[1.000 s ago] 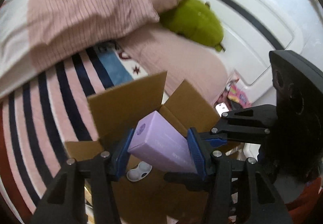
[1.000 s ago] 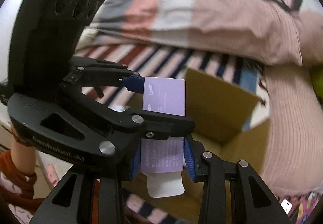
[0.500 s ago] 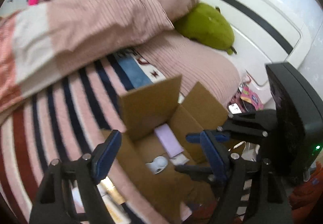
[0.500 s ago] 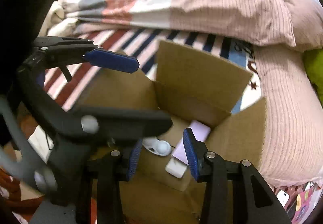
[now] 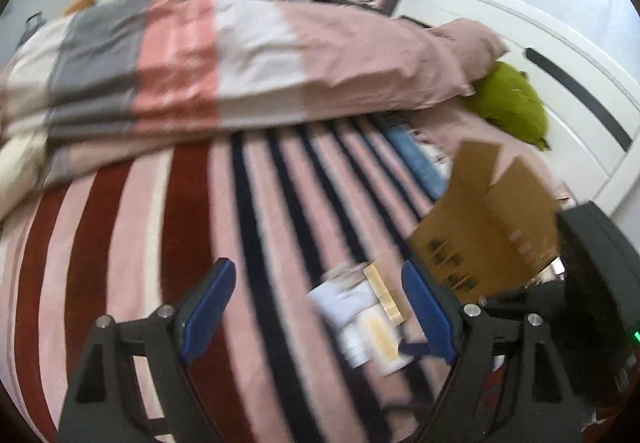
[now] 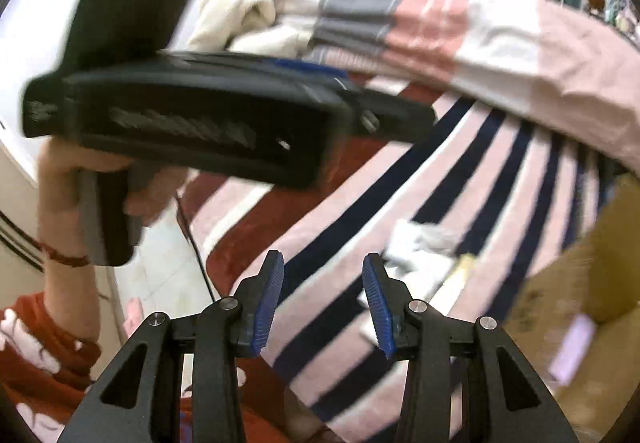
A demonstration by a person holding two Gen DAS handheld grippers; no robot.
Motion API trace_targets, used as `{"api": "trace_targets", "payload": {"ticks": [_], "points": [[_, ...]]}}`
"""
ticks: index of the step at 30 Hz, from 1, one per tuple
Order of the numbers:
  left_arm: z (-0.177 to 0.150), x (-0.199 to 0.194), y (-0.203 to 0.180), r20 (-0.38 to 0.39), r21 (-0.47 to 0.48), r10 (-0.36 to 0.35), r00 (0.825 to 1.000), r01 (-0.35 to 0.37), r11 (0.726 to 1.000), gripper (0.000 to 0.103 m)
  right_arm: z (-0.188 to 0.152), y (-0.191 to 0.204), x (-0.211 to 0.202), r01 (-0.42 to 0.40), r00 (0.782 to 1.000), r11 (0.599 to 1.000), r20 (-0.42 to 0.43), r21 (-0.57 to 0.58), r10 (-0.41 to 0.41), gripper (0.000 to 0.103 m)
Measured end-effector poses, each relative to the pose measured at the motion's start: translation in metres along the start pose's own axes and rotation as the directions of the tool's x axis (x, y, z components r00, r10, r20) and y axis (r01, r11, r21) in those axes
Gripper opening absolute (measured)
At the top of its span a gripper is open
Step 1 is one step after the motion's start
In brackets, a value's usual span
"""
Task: Organize rigid objects
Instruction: 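Grasp the white card reader with the right gripper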
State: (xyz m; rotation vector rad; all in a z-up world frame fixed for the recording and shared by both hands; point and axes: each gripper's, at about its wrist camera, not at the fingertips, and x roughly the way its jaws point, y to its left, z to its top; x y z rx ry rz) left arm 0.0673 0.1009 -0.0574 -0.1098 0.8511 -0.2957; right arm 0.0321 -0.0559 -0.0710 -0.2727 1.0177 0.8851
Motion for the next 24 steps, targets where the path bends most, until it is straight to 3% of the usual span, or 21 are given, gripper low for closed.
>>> {"api": "trace_targets", "payload": {"ticks": [2,7,9,14,15,16,17,24], "points": [[-0.016,0.005,0.014,-0.011,-0.026,0.006,1.000,-0.006,1.000,0.083,-0.004,-0.009,0.029,0.033,0.999,0.999,-0.017,0.025,-0.032,0.037],[-0.048,0.013,0.041,-0.034,-0.087,0.007,0.999,-0.010,0.996,0.083,-0.004,-0.040,0.079,0.209,0.978,0.978,-0.001,0.002,-0.209,0.038],[-0.056,0.013,0.047,-0.038,-0.097,0.007,0.999,-0.011,0.995,0.083,0.000,-0.049,0.093,0.269,0.963,0.963,-0.001,-0.020,-0.269,0.050],[-0.064,0.013,0.055,-0.039,-0.117,0.003,0.999,-0.007,0.993,0.083,0.000,-0.050,0.103,0.307,0.951,0.949,0.003,-0.072,-0.308,0.052],[-0.063,0.013,0.056,-0.038,-0.117,0.002,0.999,-0.007,0.993,0.083,0.000,-0.048,0.104,0.326,0.945,0.941,0.001,-0.092,-0.327,0.049],[-0.063,0.013,0.055,-0.037,-0.117,0.000,0.999,-0.004,0.993,0.083,-0.001,-0.048,0.106,0.341,0.940,0.935,0.001,-0.103,-0.342,0.033],[-0.063,0.013,0.053,-0.037,-0.115,-0.006,0.999,0.002,0.993,0.083,-0.001,-0.048,0.107,0.347,0.937,0.931,-0.004,-0.115,-0.349,0.030],[-0.051,0.014,0.029,-0.031,-0.079,-0.104,0.994,0.101,0.992,0.083,-0.002,-0.035,0.086,0.313,0.950,0.938,0.032,-0.148,-0.311,0.025]]}}
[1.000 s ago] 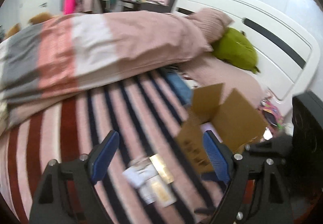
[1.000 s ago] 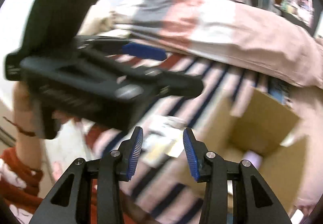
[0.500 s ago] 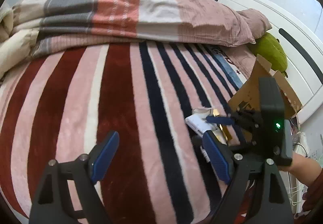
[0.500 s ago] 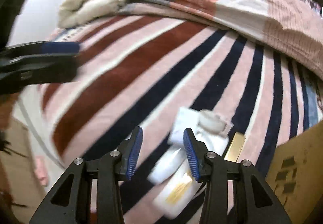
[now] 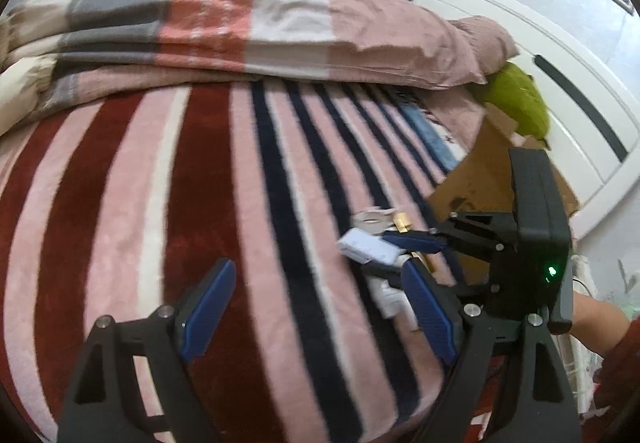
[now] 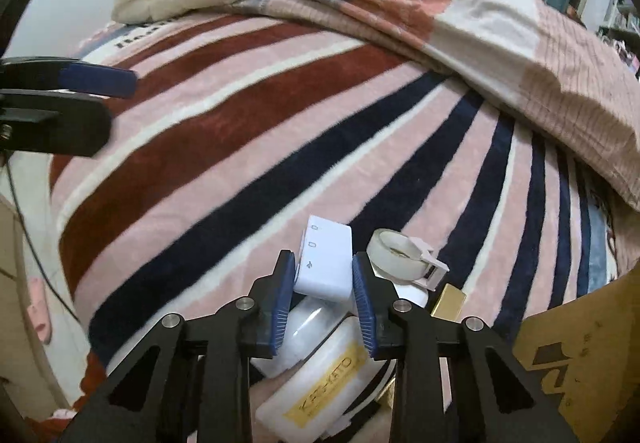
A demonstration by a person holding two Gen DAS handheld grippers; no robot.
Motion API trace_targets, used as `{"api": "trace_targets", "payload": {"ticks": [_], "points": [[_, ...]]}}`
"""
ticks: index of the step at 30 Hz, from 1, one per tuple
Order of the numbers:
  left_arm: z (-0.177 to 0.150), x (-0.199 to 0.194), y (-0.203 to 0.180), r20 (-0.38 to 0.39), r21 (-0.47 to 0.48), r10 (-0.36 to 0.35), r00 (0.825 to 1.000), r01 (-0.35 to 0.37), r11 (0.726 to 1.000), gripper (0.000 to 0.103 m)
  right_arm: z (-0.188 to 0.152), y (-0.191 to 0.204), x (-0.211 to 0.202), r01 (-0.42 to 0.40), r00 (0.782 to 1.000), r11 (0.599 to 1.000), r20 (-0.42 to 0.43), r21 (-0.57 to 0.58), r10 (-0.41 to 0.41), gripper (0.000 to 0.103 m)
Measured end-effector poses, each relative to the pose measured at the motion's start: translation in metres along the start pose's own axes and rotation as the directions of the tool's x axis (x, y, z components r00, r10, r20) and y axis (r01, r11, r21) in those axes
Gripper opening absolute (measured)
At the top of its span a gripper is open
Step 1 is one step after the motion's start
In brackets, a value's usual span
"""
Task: Organize rigid objects
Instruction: 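Grasp the white card reader with the right gripper, then carry the white card reader into the cardboard box and release it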
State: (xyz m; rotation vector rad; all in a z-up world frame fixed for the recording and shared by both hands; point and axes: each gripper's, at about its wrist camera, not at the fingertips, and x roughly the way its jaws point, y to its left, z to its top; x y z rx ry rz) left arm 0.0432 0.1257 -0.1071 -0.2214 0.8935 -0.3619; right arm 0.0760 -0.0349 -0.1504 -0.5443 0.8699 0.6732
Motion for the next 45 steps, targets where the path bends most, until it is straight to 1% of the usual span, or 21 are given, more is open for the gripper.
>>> {"api": "trace_targets", "payload": {"ticks": [4,9,11,16,17,18,19,23,26,28,32,35,39,41,42,43,45], "points": [[0.012,-0.001,-0.021,0.003,0.021,-0.084,0.996,0.084,0.996,0.083,0.007,0.008,-0.034,-0.041,0.997,0.999,0.071,-0.025,0.043,0.025],[0.036,-0.009,-0.048,0.023,0.048,-0.188,0.982,0.186,0.981,0.082,0.018,0.014,-0.088,-0.035,0.982,0.997,0.185,-0.072,0.048,0.025],[0.046,-0.013,-0.058,0.034,0.068,-0.217,0.976,0.214,0.974,0.079,0.021,0.013,-0.106,-0.019,0.974,0.996,0.223,-0.084,0.038,0.025],[0.075,-0.022,-0.096,0.045,0.132,-0.304,0.952,0.296,0.946,0.059,0.026,-0.003,-0.150,0.043,0.952,0.995,0.305,-0.086,-0.015,0.025],[0.081,-0.023,-0.103,0.053,0.142,-0.301,0.952,0.291,0.946,0.056,0.027,-0.007,-0.157,0.058,0.948,0.995,0.316,-0.083,-0.029,0.025],[0.087,-0.023,-0.110,0.057,0.152,-0.299,0.952,0.288,0.945,0.050,0.026,-0.013,-0.163,0.074,0.944,0.994,0.326,-0.077,-0.045,0.025],[0.092,-0.022,-0.116,0.056,0.162,-0.302,0.952,0.290,0.943,0.048,0.026,-0.020,-0.170,0.089,0.940,0.994,0.335,-0.067,-0.061,0.025],[0.114,-0.013,-0.149,0.038,0.214,-0.320,0.947,0.305,0.928,0.046,0.019,-0.048,-0.189,0.129,0.930,0.991,0.350,-0.026,-0.112,0.025],[0.129,0.003,-0.179,0.013,0.248,-0.326,0.945,0.313,0.917,0.046,0.011,-0.069,-0.202,0.164,0.921,0.986,0.358,0.006,-0.155,0.025],[0.135,0.015,-0.194,-0.010,0.258,-0.324,0.946,0.316,0.913,0.046,0.003,-0.085,-0.208,0.181,0.918,0.983,0.354,0.032,-0.181,0.025],[0.142,0.048,-0.219,-0.074,0.255,-0.322,0.944,0.330,0.909,0.046,-0.013,-0.117,-0.208,0.164,0.928,0.982,0.322,0.098,-0.188,0.025],[0.143,0.075,-0.230,-0.125,0.244,-0.304,0.945,0.326,0.913,0.046,-0.026,-0.138,-0.200,0.149,0.942,0.979,0.281,0.138,-0.183,0.025],[0.142,0.103,-0.242,-0.187,0.242,-0.251,0.950,0.292,0.925,0.046,-0.039,-0.159,-0.188,0.124,0.965,0.974,0.206,0.188,-0.163,0.025],[0.141,0.111,-0.245,-0.213,0.250,-0.212,0.954,0.263,0.932,0.051,-0.043,-0.164,-0.182,0.109,0.976,0.971,0.161,0.212,-0.145,0.025],[0.140,0.112,-0.246,-0.220,0.254,-0.195,0.956,0.249,0.935,0.059,-0.043,-0.167,-0.178,0.105,0.982,0.969,0.132,0.225,-0.137,0.025],[0.139,0.112,-0.246,-0.222,0.258,-0.186,0.957,0.242,0.936,0.066,-0.044,-0.168,-0.175,0.107,0.986,0.965,0.099,0.240,-0.134,0.027],[0.138,0.107,-0.245,-0.216,0.265,-0.179,0.960,0.234,0.935,0.069,-0.044,-0.169,-0.170,0.114,0.988,0.957,0.067,0.267,-0.136,0.031]]}}
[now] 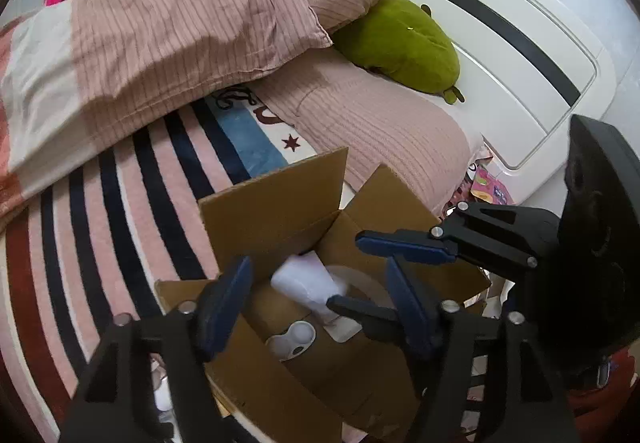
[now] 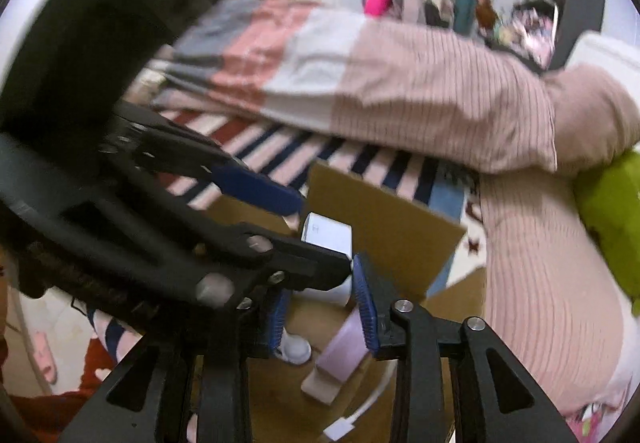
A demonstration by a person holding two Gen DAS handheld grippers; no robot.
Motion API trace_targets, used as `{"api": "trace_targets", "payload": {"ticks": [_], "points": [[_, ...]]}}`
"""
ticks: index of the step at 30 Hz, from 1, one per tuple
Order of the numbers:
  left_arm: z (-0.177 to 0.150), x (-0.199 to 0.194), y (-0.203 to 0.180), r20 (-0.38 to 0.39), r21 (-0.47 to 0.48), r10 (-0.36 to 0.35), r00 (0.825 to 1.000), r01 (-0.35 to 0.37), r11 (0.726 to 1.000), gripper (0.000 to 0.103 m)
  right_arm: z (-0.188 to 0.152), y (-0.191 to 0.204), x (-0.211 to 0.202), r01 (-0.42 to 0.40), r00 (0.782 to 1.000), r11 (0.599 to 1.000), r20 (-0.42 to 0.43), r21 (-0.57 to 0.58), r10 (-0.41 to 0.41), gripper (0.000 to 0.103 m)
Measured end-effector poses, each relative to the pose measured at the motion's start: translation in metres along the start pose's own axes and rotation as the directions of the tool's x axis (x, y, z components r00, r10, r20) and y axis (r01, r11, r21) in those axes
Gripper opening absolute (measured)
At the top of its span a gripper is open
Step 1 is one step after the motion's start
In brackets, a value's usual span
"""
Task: Organize rigid objects
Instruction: 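Carry the white card reader into the cardboard box and release it, then grasp the small white bottle with the right gripper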
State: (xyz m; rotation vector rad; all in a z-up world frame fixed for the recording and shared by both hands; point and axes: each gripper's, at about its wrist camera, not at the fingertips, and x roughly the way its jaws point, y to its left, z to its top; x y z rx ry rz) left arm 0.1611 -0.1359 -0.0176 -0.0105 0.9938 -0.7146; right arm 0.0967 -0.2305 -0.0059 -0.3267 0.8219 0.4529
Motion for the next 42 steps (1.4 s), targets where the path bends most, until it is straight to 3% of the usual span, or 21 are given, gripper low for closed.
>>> {"api": "trace_targets", "payload": {"ticks": [4,8,15,19,23,25,28,30,36,39,41,42], "points": [[-0.006,-0.022,0.002,0.035,0.010,0.018,0.999,-0.018,1.000,0.072,-0.001,0.005,-0.007,-0.013,1.000,1.000,-0.005,0.007,0.013,0.035],[-0.021,-0.060,0.010,0.098,0.015,0.081,0.992,-0.083,0.996,0.075,0.007,0.027,-0.020,-0.063,0.998,0.998,0.020,-0.004,0.063,0.035],[-0.076,-0.123,0.057,0.183,-0.059,0.228,0.956,-0.221,0.973,0.078,0.017,0.109,-0.032,-0.231,0.971,0.969,0.050,-0.086,0.235,0.036],[-0.121,-0.132,0.096,0.178,-0.127,0.304,0.936,-0.284,0.950,0.079,0.010,0.162,-0.009,-0.333,0.943,0.937,-0.004,-0.107,0.334,0.041],[-0.167,-0.126,0.131,0.144,-0.197,0.319,0.937,-0.289,0.937,0.079,-0.009,0.197,0.039,-0.388,0.919,0.919,-0.107,-0.068,0.379,0.042],[-0.185,-0.122,0.141,0.129,-0.215,0.329,0.936,-0.297,0.930,0.079,-0.022,0.205,0.072,-0.376,0.914,0.927,-0.170,-0.013,0.368,0.042],[-0.205,-0.120,0.152,0.119,-0.247,0.318,0.941,-0.282,0.927,0.079,-0.037,0.208,0.110,-0.283,0.933,0.959,-0.227,0.018,0.280,0.042],[-0.213,-0.119,0.156,0.121,-0.266,0.317,0.941,-0.277,0.923,0.079,-0.041,0.208,0.128,-0.252,0.933,0.967,-0.254,0.040,0.254,0.042],[-0.225,-0.124,0.160,0.135,-0.281,0.312,0.940,-0.266,0.922,0.079,-0.036,0.207,0.149,-0.236,0.925,0.965,-0.277,0.115,0.259,0.042],[-0.226,-0.125,0.161,0.136,-0.283,0.311,0.941,-0.264,0.922,0.079,-0.031,0.205,0.154,-0.195,0.941,0.972,-0.254,0.131,0.223,0.042],[-0.226,-0.124,0.161,0.131,-0.286,0.310,0.942,-0.264,0.921,0.079,-0.030,0.205,0.155,-0.186,0.946,0.972,-0.242,0.143,0.217,0.035],[-0.226,-0.123,0.161,0.127,-0.286,0.308,0.943,-0.263,0.922,0.079,-0.032,0.205,0.155,-0.181,0.947,0.974,-0.243,0.133,0.209,0.022]]}}
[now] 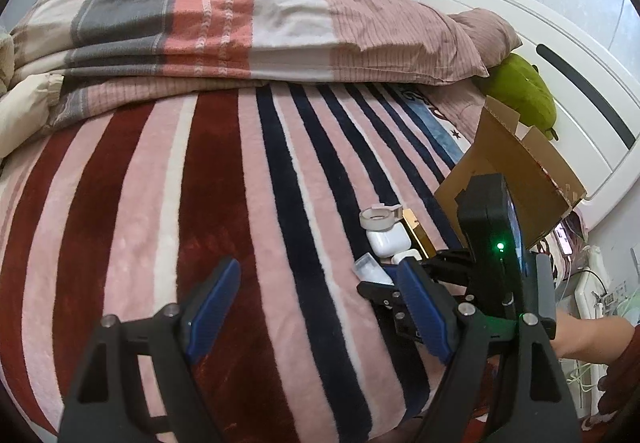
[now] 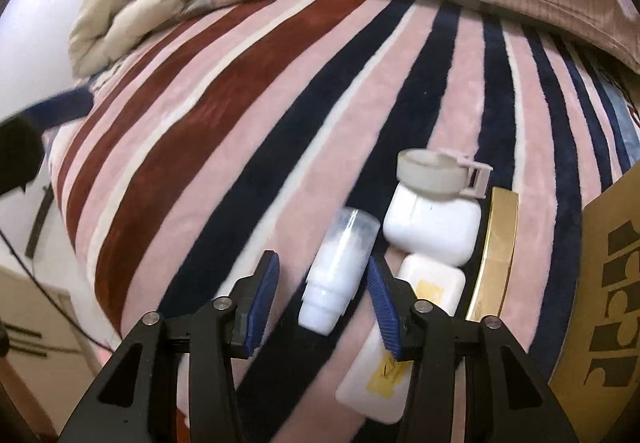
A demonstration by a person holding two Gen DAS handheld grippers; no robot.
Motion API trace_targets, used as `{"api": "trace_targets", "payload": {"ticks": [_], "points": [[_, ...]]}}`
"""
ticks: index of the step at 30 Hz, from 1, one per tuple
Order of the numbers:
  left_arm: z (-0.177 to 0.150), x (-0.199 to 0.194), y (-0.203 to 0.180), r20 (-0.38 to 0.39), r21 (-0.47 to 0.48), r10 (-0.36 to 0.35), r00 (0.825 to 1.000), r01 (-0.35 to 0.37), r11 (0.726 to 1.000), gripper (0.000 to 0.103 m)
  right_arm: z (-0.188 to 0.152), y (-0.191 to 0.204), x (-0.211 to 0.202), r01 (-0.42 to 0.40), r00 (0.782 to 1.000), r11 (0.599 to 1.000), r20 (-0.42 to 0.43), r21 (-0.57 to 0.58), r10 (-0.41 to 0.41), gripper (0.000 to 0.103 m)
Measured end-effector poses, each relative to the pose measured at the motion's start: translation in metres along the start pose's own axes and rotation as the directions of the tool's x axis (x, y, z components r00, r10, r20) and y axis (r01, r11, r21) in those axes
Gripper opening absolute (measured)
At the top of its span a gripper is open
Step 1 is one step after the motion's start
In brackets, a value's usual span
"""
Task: Organize rigid objects
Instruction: 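Grasp the small white bottle with the right gripper, then carry the small white bottle into the cardboard box and release it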
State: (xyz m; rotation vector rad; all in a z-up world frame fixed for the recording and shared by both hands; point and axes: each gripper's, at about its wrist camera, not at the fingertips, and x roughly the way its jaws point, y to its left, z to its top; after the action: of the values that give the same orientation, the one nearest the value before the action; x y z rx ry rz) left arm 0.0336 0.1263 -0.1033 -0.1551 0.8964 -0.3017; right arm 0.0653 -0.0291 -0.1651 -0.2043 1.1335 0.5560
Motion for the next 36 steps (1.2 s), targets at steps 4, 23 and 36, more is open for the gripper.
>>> {"api": "trace_targets", "payload": {"ticks": [4,23,36], "points": [[0.003,0.003,-0.005,-0.011,0.004,-0.037,0.999,0.037,0.999,0.079,-0.001,0.003,-0.012,-0.028,0.999,0.997,0.032,-0.069,0.030,0.021],[0.089,-0.012,-0.124,0.038,0.153,-0.345,0.938,0.336,0.929,0.031,0.022,-0.021,-0.181,-0.072,0.941,0.977,0.312,-0.202,0.134,0.021],[0.141,0.065,-0.232,-0.170,0.208,-0.351,0.921,0.382,0.900,0.031,0.014,-0.139,-0.220,-0.048,0.974,0.998,0.224,0.031,0.040,0.021]]}}
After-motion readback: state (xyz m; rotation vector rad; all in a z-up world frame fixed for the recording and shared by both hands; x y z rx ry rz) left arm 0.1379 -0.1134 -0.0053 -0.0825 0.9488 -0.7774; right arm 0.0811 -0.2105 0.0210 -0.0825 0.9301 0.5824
